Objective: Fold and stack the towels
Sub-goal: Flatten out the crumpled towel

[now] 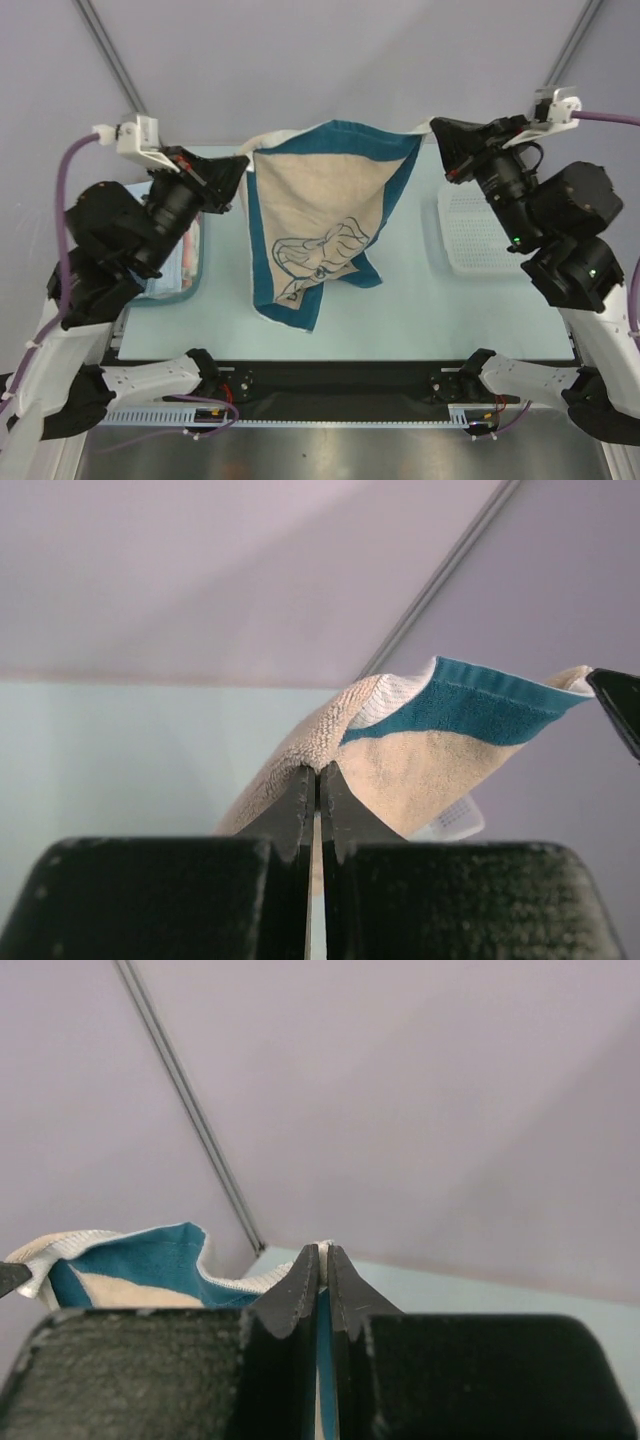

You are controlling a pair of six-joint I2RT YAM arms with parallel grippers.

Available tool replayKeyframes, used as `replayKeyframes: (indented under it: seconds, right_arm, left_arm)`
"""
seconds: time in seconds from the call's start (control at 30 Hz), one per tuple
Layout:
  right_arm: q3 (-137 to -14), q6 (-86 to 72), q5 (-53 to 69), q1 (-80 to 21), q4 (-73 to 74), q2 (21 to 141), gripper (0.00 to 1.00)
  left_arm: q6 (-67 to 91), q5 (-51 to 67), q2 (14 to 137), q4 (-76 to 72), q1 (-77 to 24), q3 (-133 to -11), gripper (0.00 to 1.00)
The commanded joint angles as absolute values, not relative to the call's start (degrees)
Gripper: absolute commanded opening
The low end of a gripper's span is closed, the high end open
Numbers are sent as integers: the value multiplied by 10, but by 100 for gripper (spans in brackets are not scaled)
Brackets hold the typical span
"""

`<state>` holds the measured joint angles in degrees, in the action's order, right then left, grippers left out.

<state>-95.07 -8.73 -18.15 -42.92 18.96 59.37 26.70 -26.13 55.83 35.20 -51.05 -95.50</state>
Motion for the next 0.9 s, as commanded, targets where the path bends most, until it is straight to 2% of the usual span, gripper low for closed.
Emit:
replayKeyframes:
  seconds: [0.0, 0.43, 0.57, 0.87]
  right_arm:
    - [-1026, -32, -175, -441, 178, 599, 0]
    - [-1244, -1, -108, -444, 191, 669, 0]
    - [-1292, -2, -86, -443, 193, 693, 0]
    - [-1281, 35, -120, -443, 167, 738, 0]
  left_arm:
    - [201, -215, 575, 338, -514, -1033, 1]
    - [157, -148, 649, 371, -514, -1287, 0]
    - [147, -145, 652, 360, -514, -1296, 0]
    - [92, -227, 694, 330, -512, -1296, 0]
